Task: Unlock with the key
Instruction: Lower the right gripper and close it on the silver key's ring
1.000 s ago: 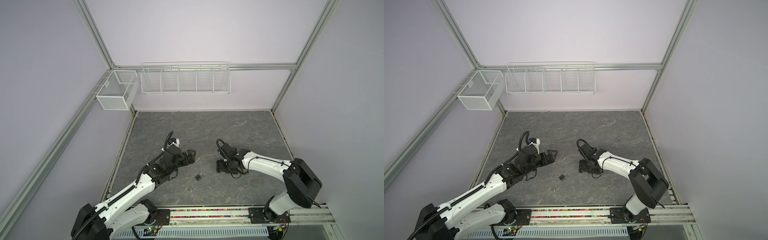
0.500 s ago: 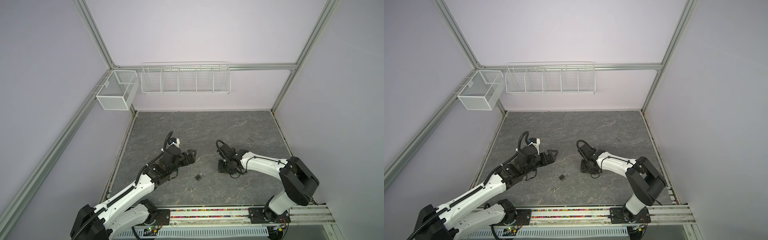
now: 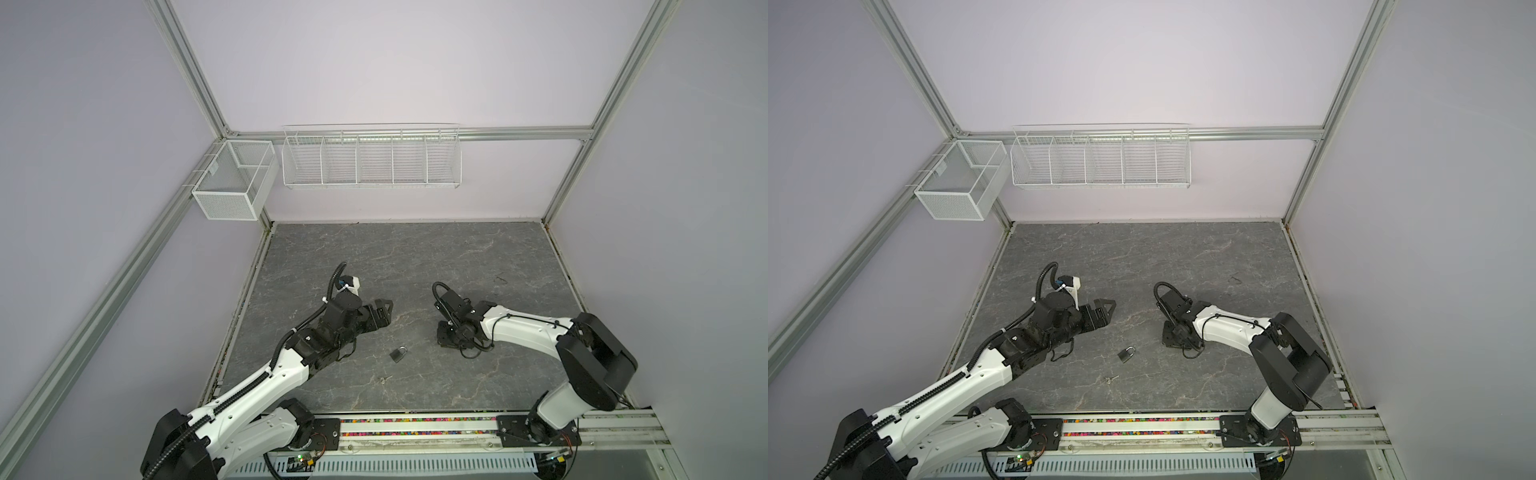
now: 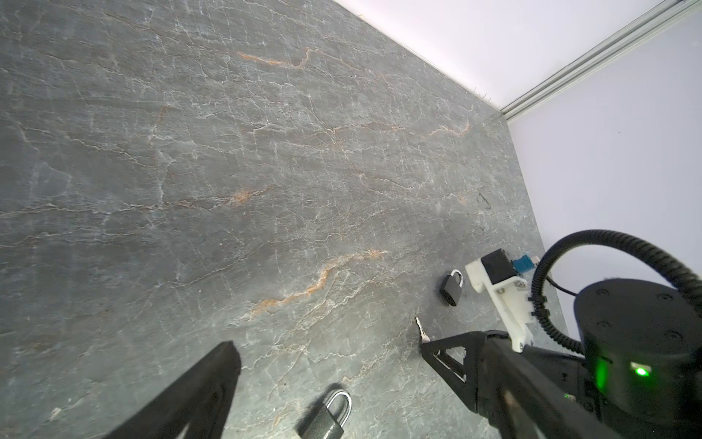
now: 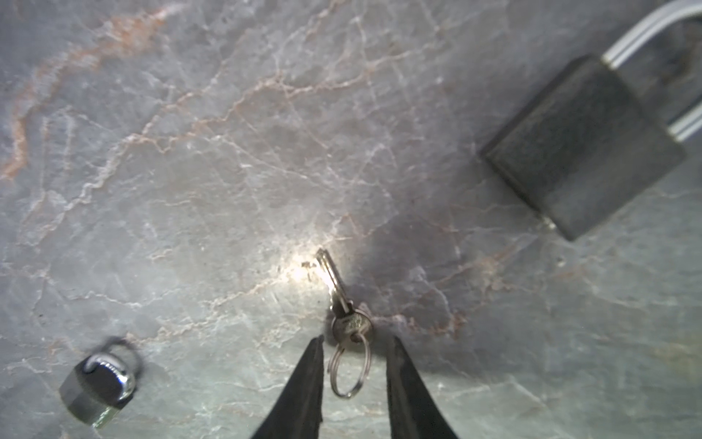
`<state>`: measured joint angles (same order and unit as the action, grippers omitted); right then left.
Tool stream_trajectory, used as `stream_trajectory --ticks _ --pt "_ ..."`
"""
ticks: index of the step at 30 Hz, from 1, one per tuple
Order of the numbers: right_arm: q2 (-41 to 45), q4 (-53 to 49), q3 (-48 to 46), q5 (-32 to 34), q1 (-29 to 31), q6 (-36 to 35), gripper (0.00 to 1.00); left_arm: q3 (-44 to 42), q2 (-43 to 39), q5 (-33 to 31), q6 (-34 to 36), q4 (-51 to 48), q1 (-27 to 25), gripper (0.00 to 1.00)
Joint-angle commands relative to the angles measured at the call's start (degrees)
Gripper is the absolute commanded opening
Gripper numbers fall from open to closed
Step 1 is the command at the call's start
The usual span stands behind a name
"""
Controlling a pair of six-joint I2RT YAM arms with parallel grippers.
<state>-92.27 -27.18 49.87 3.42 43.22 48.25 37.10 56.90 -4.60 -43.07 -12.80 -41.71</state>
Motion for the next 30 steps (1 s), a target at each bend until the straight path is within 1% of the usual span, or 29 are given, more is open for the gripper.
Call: stream_trajectory --ticks 1,4,7,9,11,13,16,23,30 --pt "-1.0 0.0 -2.0 1.1 0.1 1.8 0.28 -0.1 -0.7 0.0 -0.9 -0.6 -0.3 1.00" --pt "-1.3 0.4 -2.2 1.4 0.0 1.8 0.27 -0.3 -0.9 0.0 -1.0 -0.6 -0.3 1.00" --pt "-1.4 0.5 -2.1 1.7 0.1 1.6 0.23 -0.3 -0.9 0.0 -1.1 -0.6 -0.3 1.00" --pt "-1.4 0.5 -2.1 1.9 0.0 1.5 0.23 -0.4 -1.0 0.0 -1.1 -0.5 -0.3 1.00" --pt "-1.6 0.6 -2.1 2.3 0.0 1.3 0.18 -0.3 -0.8 0.1 -1.0 -0.5 -0.3 1.00" --pt "-1.6 0.7 -2.1 2.6 0.0 1.1 0.17 -0.1 -0.7 0.3 -1.1 -0.5 -0.3 1.00" --pt "-1.6 1.4 -2.0 2.6 0.0 0.6 0.06 0.0 -0.7 0.5 -1.4 -0.3 -0.3 1.00" --pt "-0.1 3.4 -2.6 3.0 0.0 -1.5 0.06 0.0 -0.8 1.0 -2.8 0.4 -0.3 1.00" --pt "6.0 5.8 -5.0 4.7 0.0 -4.1 0.06 -0.9 -1.7 3.4 -8.2 4.8 -0.6 1.00"
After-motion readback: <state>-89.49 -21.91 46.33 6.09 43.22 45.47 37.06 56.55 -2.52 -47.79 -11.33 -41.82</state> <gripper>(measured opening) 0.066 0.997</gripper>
